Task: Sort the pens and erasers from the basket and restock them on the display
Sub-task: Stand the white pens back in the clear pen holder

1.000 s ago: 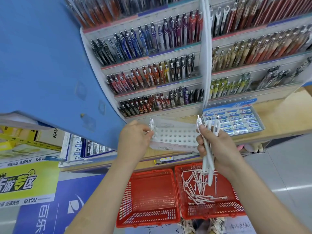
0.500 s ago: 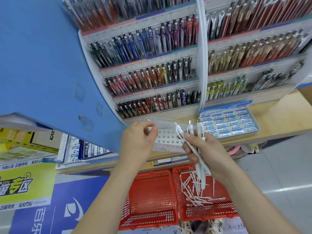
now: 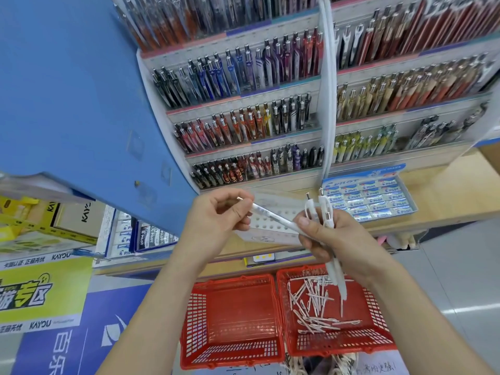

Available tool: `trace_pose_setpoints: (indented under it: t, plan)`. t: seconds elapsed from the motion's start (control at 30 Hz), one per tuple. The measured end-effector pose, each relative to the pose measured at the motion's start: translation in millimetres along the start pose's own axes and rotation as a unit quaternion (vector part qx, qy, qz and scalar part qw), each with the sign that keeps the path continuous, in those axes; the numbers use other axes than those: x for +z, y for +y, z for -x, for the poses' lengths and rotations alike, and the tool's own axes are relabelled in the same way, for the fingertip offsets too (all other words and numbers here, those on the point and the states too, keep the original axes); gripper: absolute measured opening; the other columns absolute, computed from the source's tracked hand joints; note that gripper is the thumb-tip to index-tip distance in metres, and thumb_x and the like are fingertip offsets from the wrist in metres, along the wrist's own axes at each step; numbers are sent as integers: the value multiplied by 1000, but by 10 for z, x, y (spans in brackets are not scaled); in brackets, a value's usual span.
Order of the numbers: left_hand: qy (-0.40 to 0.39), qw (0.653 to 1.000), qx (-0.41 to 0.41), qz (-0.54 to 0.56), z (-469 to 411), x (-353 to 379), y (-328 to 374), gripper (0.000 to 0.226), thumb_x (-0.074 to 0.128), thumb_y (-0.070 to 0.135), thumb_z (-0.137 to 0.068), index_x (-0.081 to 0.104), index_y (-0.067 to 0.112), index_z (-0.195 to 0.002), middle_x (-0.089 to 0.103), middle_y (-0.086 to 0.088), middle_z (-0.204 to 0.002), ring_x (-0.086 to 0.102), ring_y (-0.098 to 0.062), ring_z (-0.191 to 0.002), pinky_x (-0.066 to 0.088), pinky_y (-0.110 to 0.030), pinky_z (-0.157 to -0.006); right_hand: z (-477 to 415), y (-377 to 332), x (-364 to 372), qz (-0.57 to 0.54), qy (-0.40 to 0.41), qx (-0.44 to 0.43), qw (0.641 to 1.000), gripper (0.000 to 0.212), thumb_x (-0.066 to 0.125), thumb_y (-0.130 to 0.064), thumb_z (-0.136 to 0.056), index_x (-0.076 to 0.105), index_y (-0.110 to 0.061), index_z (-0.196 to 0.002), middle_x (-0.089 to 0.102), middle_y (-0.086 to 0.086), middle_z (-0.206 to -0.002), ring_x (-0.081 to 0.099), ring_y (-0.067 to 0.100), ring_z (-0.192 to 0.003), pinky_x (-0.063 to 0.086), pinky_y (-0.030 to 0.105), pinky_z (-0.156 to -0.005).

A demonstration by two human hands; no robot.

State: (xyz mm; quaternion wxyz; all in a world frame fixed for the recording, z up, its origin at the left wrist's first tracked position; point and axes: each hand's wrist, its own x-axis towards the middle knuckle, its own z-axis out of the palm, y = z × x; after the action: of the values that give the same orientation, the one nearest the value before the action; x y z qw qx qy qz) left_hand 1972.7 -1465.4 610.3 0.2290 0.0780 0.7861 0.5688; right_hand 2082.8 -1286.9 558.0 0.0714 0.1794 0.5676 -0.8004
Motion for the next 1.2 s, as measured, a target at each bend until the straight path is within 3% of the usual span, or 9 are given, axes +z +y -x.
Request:
trace_pose_setpoints:
  t: [0.17, 0.23, 0.33, 0.43, 0.57, 0.7, 0.83, 0.93, 1.2]
  plan:
    - [92, 990, 48, -95, 25, -216, 25, 8, 71, 13, -81, 70, 18, -75, 62, -2, -56, 55, -10, -48, 50, -20, -49, -119, 127, -33, -110, 146, 37, 982, 13, 53, -8, -94, 65, -4, -96, 50, 6, -65, 41, 14, -46, 35, 23, -41]
    - [119, 975, 65, -175, -7, -303, -9, 16, 73, 18, -81, 69, 28, -70, 64, 7, -54, 57, -8, -48, 53, -23, -54, -132, 161, -76, -149, 162, 43, 974, 21, 47, 0, -93, 64, -5, -105, 50, 7, -68, 46, 15, -51, 40, 24, -44]
    - [133, 953, 87, -258, -43, -320, -86, 18, 72, 25, -81, 66, 33, -66, 63, 12, -54, 60, -8, -55, 56, -34, -63, -128, 178, -90, -158, 152, 30, 975, 18, 47, -4, -97, 60, -8, -109, 55, 10, -68, 55, 18, -55, 47, 25, -48]
    - [127, 922, 116, -348, -58, -251, -144, 11, 70, 25, -82, 71, 26, -72, 61, 13, -57, 61, -12, -60, 52, -31, -66, -161, 218, -96, -104, 178, 14, 979, 14, 47, -10, -99, 59, -12, -105, 53, 8, -63, 51, 18, -48, 43, 26, -44]
    - [113, 896, 129, -410, -144, -174, -242, 11, 69, 28, -83, 74, 19, -78, 68, 2, -67, 60, -17, -66, 48, -29, -67, -243, 396, -233, 102, 281, -24, 954, 5, 61, -19, -91, 63, -19, -87, 49, -3, -54, 44, 17, -46, 42, 32, -50]
    - [101, 891, 121, -426, -215, -119, -338, 13, 67, 29, -85, 74, 18, -83, 69, 0, -73, 60, -17, -70, 48, -28, -69, -283, 567, -307, 242, 317, -16, 917, 18, 72, -27, -82, 57, -17, -79, 60, 5, -63, 62, 30, -63, 50, 41, -61]
    - [91, 890, 112, -432, -251, -102, -415, 13, 66, 30, -86, 73, 19, -83, 68, 2, -74, 59, -16, -69, 47, -28, -68, -378, 697, -316, 274, 304, -25, 912, 25, 68, -23, -83, 49, -23, -68, 54, 5, -56, 61, 30, -57, 43, 35, -54]
    - [87, 881, 126, -448, -273, -84, -457, 12, 67, 28, -86, 72, 18, -81, 67, 0, -74, 57, -17, -69, 43, -27, -65, -425, 745, -252, 309, 331, -68, 889, 15, 60, -15, -87, 52, -16, -75, 53, 2, -56, 50, 22, -51, 37, 32, -51]
    - [84, 850, 169, -492, -323, -66, -521, 10, 65, 18, -88, 74, 14, -89, 63, -4, -80, 61, -26, -73, 49, -35, -66, -496, 862, -64, 319, 404, -119, 849, 11, 56, -12, -89, 48, -8, -83, 46, 2, -55, 43, 28, -52, 33, 35, -53]
